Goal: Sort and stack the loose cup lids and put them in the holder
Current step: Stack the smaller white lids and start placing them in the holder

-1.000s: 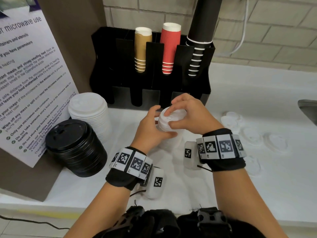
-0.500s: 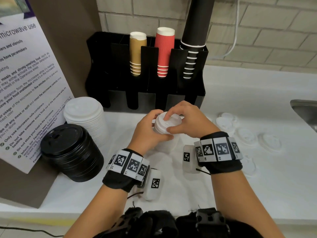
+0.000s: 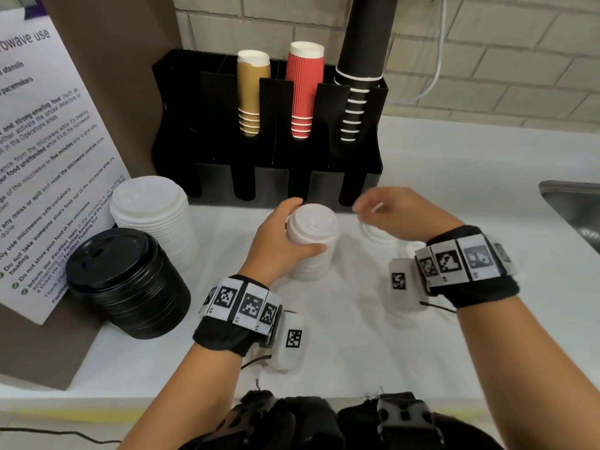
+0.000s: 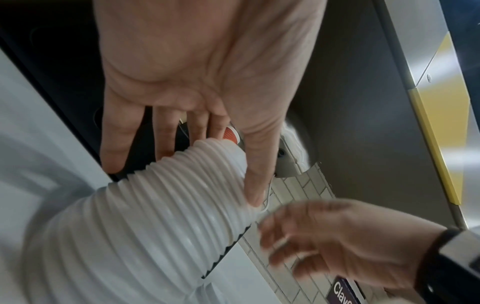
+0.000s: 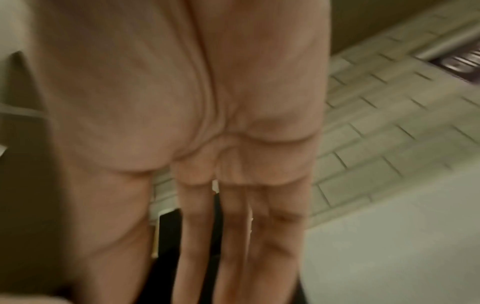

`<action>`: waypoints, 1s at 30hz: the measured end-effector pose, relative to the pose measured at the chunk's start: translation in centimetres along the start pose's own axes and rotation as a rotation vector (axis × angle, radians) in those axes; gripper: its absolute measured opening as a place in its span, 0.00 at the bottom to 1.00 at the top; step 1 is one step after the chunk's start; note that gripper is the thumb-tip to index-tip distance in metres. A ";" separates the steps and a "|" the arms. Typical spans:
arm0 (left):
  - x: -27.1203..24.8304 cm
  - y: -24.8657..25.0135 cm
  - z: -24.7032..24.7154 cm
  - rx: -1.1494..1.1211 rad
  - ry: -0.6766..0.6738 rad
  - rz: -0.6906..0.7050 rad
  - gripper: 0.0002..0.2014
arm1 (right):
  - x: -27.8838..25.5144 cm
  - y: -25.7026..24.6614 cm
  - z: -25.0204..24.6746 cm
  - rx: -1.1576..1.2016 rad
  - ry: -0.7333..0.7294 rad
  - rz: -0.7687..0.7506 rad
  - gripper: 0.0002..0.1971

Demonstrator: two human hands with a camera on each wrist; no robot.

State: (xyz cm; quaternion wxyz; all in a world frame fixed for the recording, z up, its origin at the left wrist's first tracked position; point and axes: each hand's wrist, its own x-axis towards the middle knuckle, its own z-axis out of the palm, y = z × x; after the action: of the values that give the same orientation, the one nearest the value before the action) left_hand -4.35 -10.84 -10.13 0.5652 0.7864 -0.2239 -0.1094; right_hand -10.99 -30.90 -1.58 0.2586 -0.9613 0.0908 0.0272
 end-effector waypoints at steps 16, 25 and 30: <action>0.0 0.4 0.6 -0.060 -0.055 -0.034 0.36 | -3.3 3.3 3.4 -0.441 -0.408 0.266 0.28; -0.2 0.4 2.0 -0.078 -0.043 -0.019 0.34 | -2.9 0.7 0.8 0.213 0.093 -0.064 0.20; -0.2 0.4 1.9 -0.070 -0.051 -0.008 0.35 | -3.0 1.1 0.0 0.093 0.066 0.044 0.21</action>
State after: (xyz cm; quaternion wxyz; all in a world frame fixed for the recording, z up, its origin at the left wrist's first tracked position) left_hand -5.39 -12.43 -10.37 0.5859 0.7641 -0.2311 -0.1393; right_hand -14.12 -31.35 -1.85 0.2992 -0.9464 0.1218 -0.0031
